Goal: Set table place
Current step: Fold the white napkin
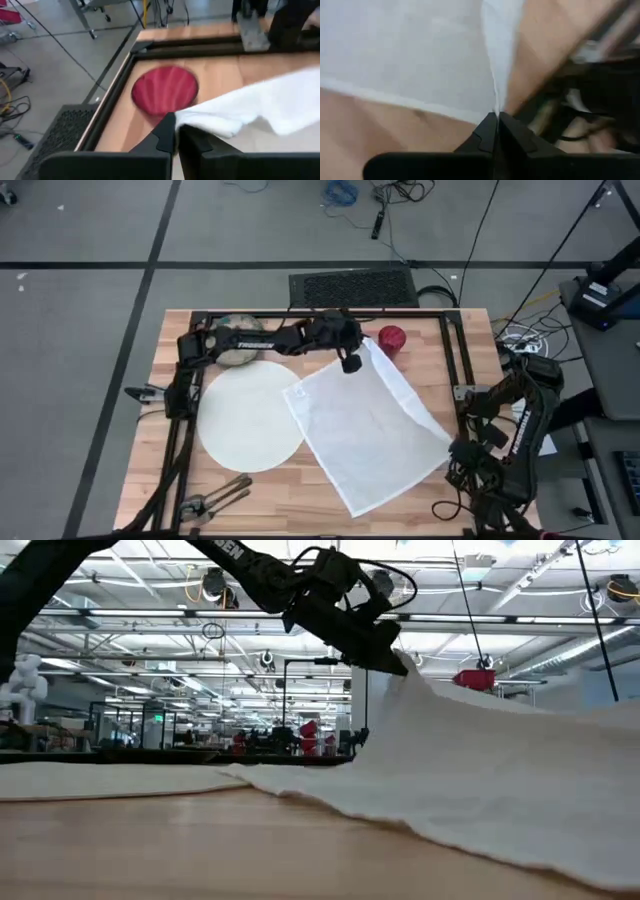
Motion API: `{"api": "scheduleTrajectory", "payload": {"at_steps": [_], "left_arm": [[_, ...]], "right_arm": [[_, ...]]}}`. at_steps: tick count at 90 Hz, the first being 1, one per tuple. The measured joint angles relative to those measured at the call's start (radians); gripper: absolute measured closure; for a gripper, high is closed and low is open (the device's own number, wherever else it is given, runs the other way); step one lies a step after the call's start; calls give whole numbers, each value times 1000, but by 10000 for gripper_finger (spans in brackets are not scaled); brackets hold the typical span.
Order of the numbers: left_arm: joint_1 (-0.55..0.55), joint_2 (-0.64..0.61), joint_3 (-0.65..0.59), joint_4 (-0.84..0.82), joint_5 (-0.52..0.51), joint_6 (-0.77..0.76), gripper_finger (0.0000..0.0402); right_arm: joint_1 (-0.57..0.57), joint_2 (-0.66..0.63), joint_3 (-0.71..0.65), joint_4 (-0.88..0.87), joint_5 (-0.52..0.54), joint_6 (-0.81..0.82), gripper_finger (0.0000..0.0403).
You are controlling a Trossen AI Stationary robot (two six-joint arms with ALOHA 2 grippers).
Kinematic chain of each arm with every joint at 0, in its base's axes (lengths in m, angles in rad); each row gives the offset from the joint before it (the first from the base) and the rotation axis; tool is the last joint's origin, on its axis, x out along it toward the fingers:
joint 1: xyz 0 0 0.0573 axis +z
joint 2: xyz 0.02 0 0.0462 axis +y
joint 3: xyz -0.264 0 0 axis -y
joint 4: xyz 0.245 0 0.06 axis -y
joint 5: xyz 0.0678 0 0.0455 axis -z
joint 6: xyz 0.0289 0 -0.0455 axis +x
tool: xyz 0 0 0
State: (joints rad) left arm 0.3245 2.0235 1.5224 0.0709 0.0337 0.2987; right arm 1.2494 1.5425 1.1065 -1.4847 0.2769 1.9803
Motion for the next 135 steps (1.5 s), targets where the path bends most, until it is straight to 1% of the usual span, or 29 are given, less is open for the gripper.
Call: {"api": "scheduleTrajectory", "payload": {"at_steps": [4, 11, 22, 29, 41, 47, 59, 76, 83, 99, 109, 116, 128, 135], "left_arm": [[9, 0, 0, -16, 13, 21, 402], [26, 0, 0, -31, 75, 38, 402], [45, -9, 0, -106, 161, 50, 402], [51, -14, 2, -168, 176, 76, 402], [53, -38, -1, -329, 177, 155, 402], [55, -66, 2, -371, 180, 179, 402], [65, -110, 3, -524, 177, 207, 402], [64, -114, 1, -714, 176, 236, 402], [67, -107, 1, -775, 166, 249, 402], [70, -102, 0, -836, 148, 250, 402], [70, -102, 0, -898, 146, 249, 402], [67, -102, -6, -907, 145, 249, 402], [53, -103, -14, -944, 142, 237, 402], [49, -111, -14, -960, 143, 231, 402]], "right_arm": [[-1, 0, 0, 23, 38, -4, 403], [-9, 0, 0, 62, 88, -20, 403], [-40, 0, 0, 112, 118, -72, 403], [-68, 0, 0, 164, 125, -117, 403], [-119, 0, 0, 279, 205, -227, 403], [-150, 0, 0, 339, 232, -294, 403], [-216, 2, 0, 465, 241, -445, 403], [-298, 17, 0, 633, 249, -645, 403], [-322, 33, 0, 685, 249, -703, 403], [-363, 94, 0, 798, 244, -793, 403], [-383, 139, 0, 892, 224, -831, 403], [-393, 165, 0, 952, 222, -844, 403], [-402, 186, 0, 1053, 221, -878, 403], [-405, 185, 0, 1066, 220, -883, 403]]}}
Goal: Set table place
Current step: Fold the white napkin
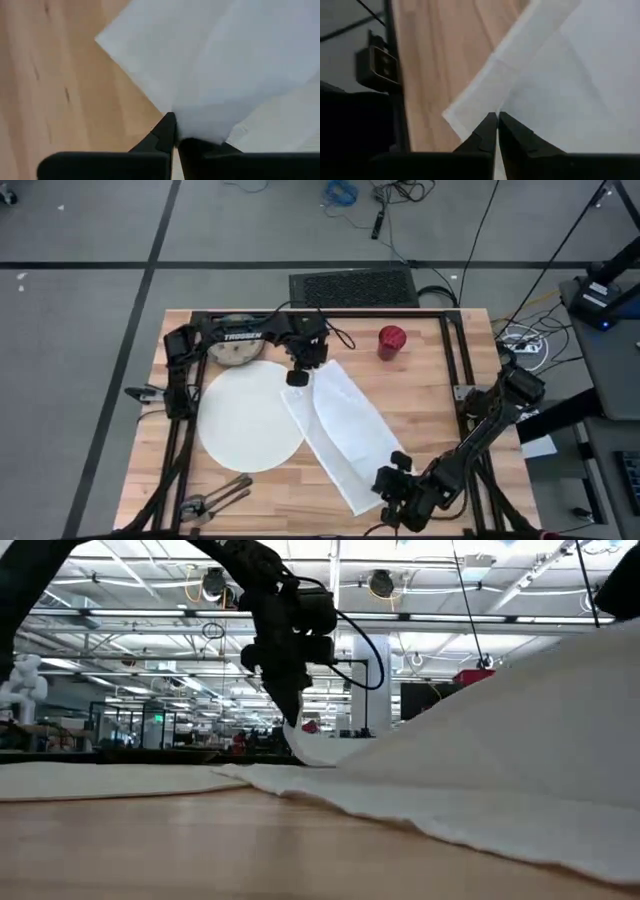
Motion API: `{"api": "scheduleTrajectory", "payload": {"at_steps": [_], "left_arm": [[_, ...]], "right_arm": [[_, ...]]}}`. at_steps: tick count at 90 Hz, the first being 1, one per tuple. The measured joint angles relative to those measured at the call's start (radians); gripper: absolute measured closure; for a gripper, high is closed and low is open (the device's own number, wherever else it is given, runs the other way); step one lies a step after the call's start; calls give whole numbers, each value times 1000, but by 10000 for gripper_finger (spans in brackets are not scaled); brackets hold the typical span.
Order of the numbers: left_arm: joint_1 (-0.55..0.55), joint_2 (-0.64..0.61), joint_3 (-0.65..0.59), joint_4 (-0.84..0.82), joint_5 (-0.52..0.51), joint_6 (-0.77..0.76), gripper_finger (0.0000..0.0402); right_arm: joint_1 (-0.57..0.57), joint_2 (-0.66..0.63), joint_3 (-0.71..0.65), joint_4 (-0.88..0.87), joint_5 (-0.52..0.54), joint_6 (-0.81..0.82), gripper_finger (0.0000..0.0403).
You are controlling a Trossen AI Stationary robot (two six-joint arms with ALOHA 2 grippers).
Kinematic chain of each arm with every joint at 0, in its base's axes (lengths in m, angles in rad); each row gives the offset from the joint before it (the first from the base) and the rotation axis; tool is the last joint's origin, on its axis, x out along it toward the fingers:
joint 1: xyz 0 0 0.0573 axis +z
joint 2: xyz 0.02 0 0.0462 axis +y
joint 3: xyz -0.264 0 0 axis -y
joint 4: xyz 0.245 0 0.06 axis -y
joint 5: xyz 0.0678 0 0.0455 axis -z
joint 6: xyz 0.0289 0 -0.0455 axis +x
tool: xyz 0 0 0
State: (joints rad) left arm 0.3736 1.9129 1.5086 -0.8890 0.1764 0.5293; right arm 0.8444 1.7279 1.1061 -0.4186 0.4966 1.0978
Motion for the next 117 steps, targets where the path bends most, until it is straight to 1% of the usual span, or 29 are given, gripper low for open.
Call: {"api": "scheduleTrajectory", "payload": {"at_steps": [8, 28, 45, 60, 72, 90, 102, 117], "left_arm": [[-9, -1, 0, -7, -1, 0, 402], [-41, 0, 0, -63, 0, -18, 402], [-58, 0, -44, -38, 0, -27, 402], [-64, 0, -92, 19, -1, -27, 402], [-65, 0, -103, 45, -1, -28, 402], [-81, 0, -104, 52, -1, -52, 402], [-96, 0, -104, 45, -1, -54, 402], [-120, 0, -104, 31, -6, -80, 400]], "right_arm": [[8, -13, 16, -22, -4, 13, 403], [25, -2, 146, -80, 5, 9, 403], [6, 81, 147, -70, 1, 29, 403], [-7, 156, 147, 35, -2, 17, 403], [-13, 189, 147, 99, -18, 2, 403], [-14, 223, 147, 101, -39, 10, 401], [-13, 229, 147, 101, -52, 16, 380], [-15, 225, 147, 94, -70, 16, 318]]}}
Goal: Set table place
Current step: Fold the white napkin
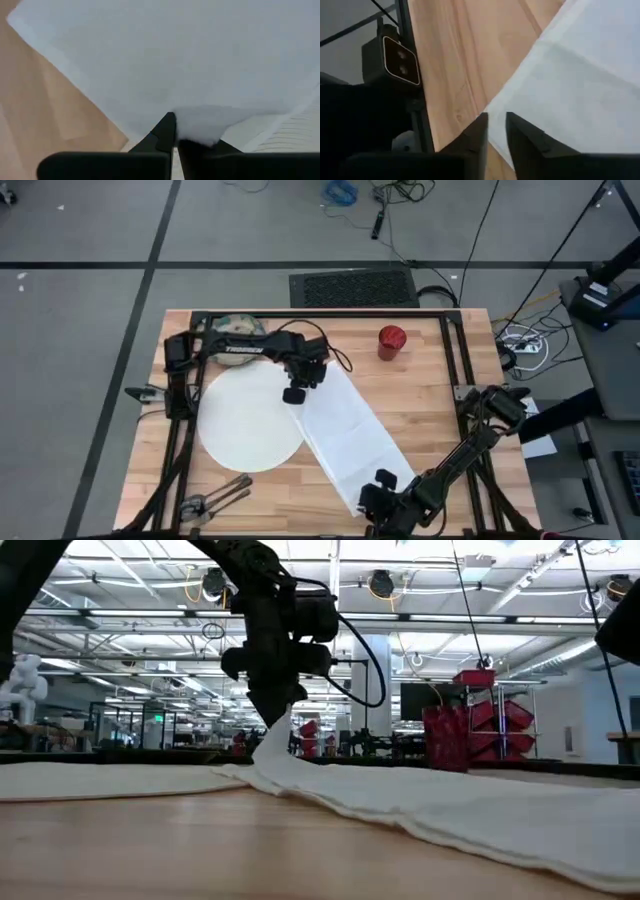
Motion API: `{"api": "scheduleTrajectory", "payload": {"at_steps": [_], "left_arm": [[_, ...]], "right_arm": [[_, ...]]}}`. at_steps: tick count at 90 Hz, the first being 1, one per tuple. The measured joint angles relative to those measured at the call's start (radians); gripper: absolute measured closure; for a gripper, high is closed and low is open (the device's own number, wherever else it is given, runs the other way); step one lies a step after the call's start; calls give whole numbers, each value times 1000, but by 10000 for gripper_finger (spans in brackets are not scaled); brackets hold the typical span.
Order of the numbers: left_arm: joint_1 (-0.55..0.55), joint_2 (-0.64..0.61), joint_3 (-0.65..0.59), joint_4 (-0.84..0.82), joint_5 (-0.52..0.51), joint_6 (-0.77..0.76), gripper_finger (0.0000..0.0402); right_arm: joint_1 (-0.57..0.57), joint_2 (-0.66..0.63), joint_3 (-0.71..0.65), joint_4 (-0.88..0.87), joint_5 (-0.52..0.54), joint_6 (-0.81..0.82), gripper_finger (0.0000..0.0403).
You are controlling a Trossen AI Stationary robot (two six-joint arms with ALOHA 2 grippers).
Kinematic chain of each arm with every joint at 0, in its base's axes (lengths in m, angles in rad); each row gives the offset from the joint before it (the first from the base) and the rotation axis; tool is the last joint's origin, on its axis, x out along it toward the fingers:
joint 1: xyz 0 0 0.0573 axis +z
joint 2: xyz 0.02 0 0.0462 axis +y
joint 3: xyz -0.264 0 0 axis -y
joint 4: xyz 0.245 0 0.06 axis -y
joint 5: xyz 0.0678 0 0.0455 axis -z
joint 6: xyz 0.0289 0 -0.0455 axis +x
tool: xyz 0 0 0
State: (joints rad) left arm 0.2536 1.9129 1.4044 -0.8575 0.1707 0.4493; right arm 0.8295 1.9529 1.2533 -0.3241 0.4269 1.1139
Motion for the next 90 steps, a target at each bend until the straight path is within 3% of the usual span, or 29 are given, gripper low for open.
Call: {"api": "scheduleTrajectory", "payload": {"at_steps": [11, 24, 40, 58, 75, 90], "left_arm": [[-8, 1, 18, -60, -41, -26, 380], [-7, 1, 33, -128, -102, -64, 332], [6, 1, 37, -258, -106, -78, 273], [48, -25, 36, -372, -107, -104, 253], [90, -84, 36, -382, -107, -105, 253], [118, -153, 36, -382, -108, -104, 253]], "right_arm": [[-14, -49, 0, -58, -41, 21, 269], [-19, -104, 0, -189, 16, 50, 232], [-23, -69, 0, -307, 35, 145, 226], [-45, 25, 0, -167, 40, 157, 230], [-50, 63, 5, -157, -72, 159, 230], [-4, 10, 2, -358, -208, 189, 231]]}}
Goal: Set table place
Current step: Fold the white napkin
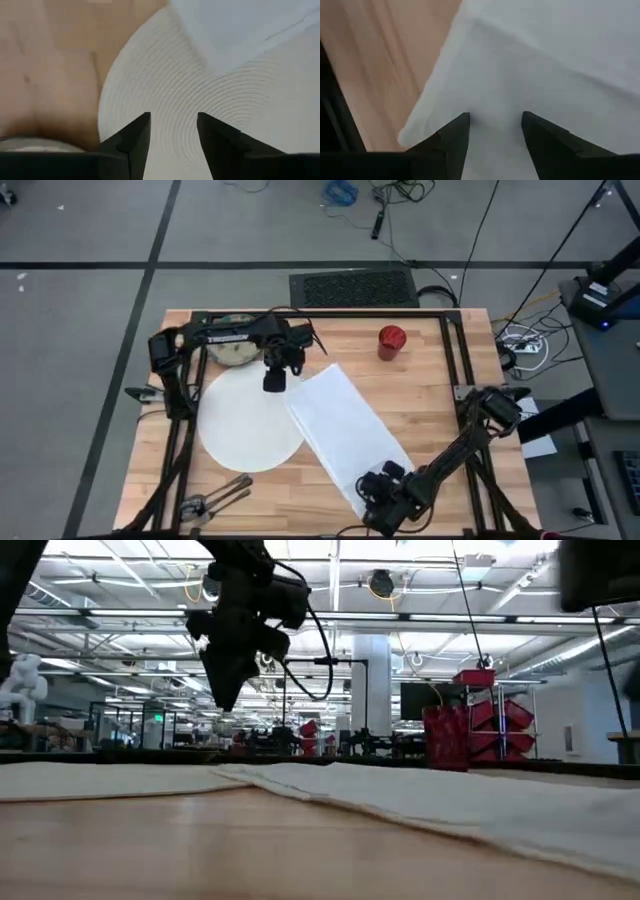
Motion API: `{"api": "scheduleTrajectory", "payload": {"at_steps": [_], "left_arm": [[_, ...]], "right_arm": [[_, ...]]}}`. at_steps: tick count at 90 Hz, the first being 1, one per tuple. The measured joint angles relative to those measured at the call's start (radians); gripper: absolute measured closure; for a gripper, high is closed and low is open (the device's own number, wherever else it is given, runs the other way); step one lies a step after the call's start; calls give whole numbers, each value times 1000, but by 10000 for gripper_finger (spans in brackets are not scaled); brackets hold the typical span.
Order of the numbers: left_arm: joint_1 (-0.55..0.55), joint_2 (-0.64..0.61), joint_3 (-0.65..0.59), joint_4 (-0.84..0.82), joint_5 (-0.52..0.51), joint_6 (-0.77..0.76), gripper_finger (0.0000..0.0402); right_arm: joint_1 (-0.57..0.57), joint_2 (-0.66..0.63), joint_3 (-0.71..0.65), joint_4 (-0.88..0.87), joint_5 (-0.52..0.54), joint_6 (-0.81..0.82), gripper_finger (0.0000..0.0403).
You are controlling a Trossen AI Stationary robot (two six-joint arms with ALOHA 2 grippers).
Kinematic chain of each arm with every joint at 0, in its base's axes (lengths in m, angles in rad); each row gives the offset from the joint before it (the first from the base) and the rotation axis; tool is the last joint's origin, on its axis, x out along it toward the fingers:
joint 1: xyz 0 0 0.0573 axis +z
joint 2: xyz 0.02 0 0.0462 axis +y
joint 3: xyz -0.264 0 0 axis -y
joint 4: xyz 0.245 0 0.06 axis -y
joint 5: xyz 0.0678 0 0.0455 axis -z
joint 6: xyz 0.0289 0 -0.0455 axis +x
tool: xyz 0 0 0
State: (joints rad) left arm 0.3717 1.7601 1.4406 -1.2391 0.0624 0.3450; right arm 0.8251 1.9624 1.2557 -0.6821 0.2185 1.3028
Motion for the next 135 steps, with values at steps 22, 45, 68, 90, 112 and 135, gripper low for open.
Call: {"api": "scheduleTrajectory", "payload": {"at_steps": [22, 45, 68, 90, 112, 135], "left_arm": [[15, -67, 0, 9, 0, -18, 253], [6, -71, 0, 11, 0, -27, 253], [7, -116, 0, -69, -36, -104, 253], [7, -127, -1, -113, -40, -157, 253], [8, -127, -61, -89, -41, -156, 253], [-34, -127, -147, 29, -10, -161, 253]], "right_arm": [[76, -116, -4, -526, -82, 135, 231], [34, -153, -12, -460, 464, 223, 232], [-210, -38, -57, 132, 674, -203, 232], [-385, 127, -60, 579, 662, -505, 232], [-360, 195, -47, 845, 317, -723, 232], [-226, 52, -39, 721, 284, -794, 232]]}}
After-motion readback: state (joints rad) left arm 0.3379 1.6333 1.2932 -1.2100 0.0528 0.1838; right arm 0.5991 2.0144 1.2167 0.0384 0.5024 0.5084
